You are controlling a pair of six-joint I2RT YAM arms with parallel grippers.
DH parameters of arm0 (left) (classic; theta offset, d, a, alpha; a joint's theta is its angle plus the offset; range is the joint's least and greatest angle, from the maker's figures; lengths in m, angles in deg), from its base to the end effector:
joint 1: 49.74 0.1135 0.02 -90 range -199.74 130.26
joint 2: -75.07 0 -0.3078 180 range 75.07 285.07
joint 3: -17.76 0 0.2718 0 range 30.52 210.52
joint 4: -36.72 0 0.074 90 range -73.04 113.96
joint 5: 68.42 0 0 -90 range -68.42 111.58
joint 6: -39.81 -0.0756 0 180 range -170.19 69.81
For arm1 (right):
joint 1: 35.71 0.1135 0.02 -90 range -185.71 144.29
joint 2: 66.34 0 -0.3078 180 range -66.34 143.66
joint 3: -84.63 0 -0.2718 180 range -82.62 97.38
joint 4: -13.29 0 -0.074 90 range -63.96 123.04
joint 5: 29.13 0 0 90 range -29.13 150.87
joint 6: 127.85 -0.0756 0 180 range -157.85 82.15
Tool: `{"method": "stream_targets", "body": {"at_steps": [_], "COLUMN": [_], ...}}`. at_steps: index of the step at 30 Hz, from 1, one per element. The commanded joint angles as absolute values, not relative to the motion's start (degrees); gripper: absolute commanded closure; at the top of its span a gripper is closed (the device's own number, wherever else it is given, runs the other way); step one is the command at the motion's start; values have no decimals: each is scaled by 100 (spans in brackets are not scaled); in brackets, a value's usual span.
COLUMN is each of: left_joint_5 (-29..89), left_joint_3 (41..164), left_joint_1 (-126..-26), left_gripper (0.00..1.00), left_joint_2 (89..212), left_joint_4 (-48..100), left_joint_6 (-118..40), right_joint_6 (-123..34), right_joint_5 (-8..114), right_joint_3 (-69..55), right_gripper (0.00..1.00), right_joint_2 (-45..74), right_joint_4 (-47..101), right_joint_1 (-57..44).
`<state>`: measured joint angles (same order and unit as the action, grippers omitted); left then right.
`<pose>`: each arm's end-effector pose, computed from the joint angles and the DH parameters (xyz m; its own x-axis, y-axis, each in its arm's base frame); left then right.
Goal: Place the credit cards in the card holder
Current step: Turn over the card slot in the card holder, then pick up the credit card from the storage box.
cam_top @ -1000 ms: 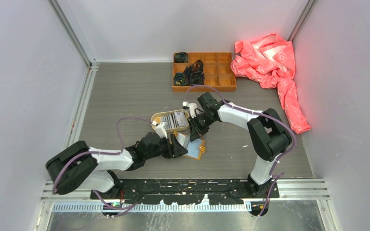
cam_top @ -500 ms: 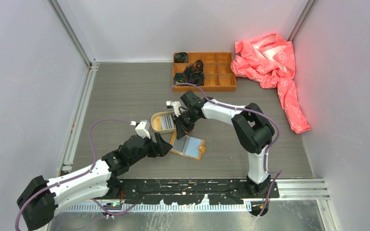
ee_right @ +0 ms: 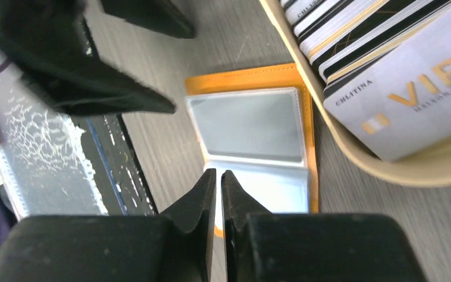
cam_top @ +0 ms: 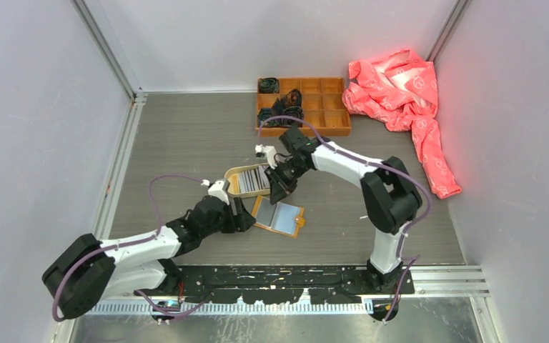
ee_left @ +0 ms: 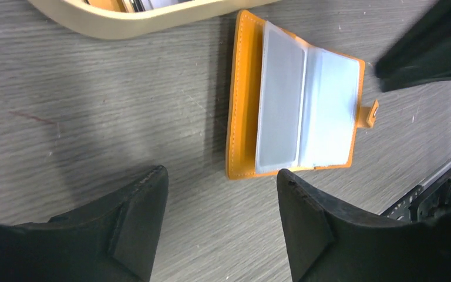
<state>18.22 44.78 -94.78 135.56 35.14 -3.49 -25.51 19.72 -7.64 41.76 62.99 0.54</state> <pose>0.1568 -0.1508 0.1456 -0.7677 -0.2594 -0.5859 0.1659 0.8028 -0.5727 0.3053 0.2855 0.1884 -0.6068 -0.6445 -0.4652 -0.7737 0.3448 0.5315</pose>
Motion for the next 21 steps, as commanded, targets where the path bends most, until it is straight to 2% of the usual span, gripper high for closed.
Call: {"method": "stream_targets", "body": {"at_steps": [1, 5, 7, 10, 11, 13, 16, 21], "left_joint_5": [2206, 2458, 2546, 2830, 2958, 3213, 3551, 3453], "left_joint_3": [4730, 4827, 4875, 4897, 4893, 4846, 4597, 4458], "left_joint_1": [-9312, -9284, -9281, -9281, -9285, -9281, -9330, -9929], "left_gripper": [34, 41, 50, 66, 71, 79, 88, 90], "left_joint_2": [14027, 14407, 14560, 14798, 14878, 15041, 15303, 15623], "left_joint_4": [4253, 4514, 4612, 4886, 4992, 5292, 6018, 6583], "left_joint_6": [-285, -235, -210, -123, -67, 84, 485, 843], "right_joint_6": [-1825, -1715, -1670, -1707, -1738, -1974, -2101, -2151], "right_joint_5": [1479, 1471, 1475, 1272, 964, 475, 421, 481], "right_joint_3": [-769, -1087, -1327, -1752, -1850, -1870, -1826, -1880], "right_gripper": [86, 85, 82, 57, 54, 54, 56, 56], "right_joint_2": [3052, 2194, 1752, 1224, 1172, 1216, 1206, 1161], "right_joint_4": [6710, 6489, 6225, 5776, 5697, 5701, 5751, 5655], "right_joint_1": [-168, -470, -648, -965, -1133, -1398, -1496, -1497]}}
